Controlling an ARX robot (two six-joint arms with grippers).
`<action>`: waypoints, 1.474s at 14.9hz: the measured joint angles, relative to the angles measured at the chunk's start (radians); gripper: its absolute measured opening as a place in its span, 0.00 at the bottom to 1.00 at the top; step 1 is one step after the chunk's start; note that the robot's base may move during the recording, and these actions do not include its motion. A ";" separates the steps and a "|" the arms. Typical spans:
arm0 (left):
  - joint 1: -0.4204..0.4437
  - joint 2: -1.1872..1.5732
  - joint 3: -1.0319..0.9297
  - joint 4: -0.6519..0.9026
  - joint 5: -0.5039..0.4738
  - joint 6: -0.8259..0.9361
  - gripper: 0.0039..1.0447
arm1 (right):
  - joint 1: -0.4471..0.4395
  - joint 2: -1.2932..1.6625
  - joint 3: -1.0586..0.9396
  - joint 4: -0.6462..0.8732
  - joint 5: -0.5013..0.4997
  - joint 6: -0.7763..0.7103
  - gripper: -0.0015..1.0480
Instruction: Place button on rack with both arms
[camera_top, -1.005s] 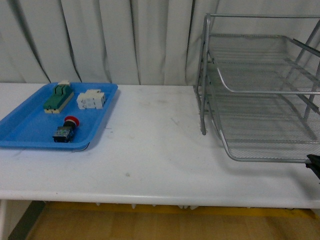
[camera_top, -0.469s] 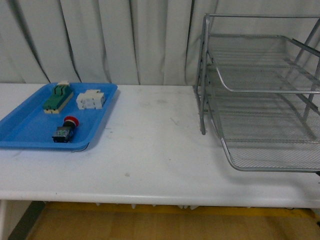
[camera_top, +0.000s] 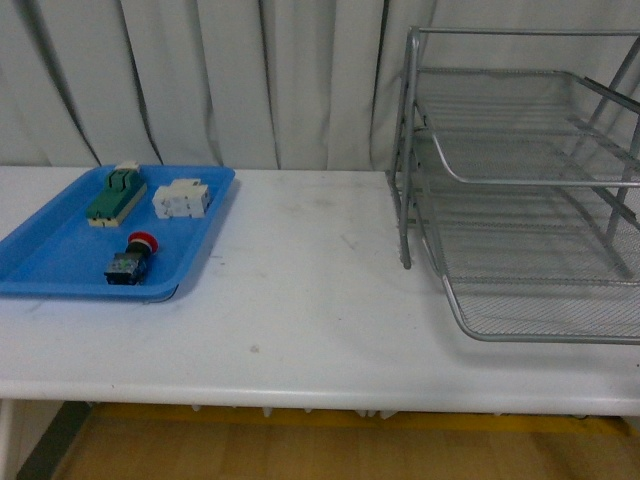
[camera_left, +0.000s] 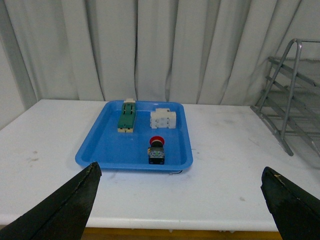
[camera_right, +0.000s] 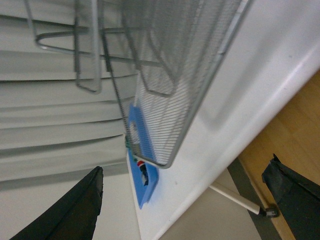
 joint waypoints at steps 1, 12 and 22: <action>0.000 0.000 0.000 0.000 0.000 0.000 0.94 | -0.013 -0.100 -0.034 0.001 -0.016 0.001 0.94; 0.000 0.000 0.000 0.000 0.000 0.000 0.94 | 0.067 -1.428 -0.090 -0.935 0.384 -1.174 0.03; 0.000 0.000 0.000 0.000 0.000 0.000 0.94 | 0.272 -1.651 -0.145 -1.098 0.591 -1.207 0.02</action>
